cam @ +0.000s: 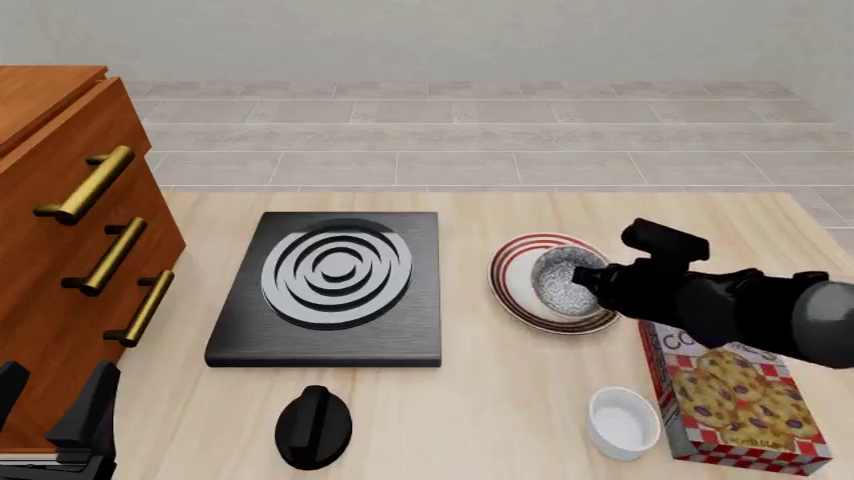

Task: Pick the akita bowl next to the ramekin and place it on the plate.

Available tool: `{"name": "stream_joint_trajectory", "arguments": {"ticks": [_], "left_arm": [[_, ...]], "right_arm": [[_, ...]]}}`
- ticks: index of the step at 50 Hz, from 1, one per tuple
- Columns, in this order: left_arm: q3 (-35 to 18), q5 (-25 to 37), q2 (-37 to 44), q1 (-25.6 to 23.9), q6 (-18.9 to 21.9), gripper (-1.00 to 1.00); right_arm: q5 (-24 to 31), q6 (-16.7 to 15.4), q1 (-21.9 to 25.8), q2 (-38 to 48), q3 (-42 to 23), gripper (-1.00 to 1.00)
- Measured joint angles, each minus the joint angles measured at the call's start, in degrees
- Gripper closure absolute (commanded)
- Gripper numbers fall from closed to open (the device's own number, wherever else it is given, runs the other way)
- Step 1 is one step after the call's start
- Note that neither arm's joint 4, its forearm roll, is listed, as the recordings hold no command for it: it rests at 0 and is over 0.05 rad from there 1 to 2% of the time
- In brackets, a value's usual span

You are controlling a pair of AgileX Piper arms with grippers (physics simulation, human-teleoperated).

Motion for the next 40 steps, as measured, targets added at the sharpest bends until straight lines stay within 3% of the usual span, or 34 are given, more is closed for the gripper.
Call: {"name": "stream_joint_trajectory", "arguments": {"ticks": [40], "left_arm": [[0.0,0.0,0.0,0.0,0.0,-1.0]], "right_arm": [[-1.81,-2.37,-1.07,8.48,-5.93,1.0]]}}
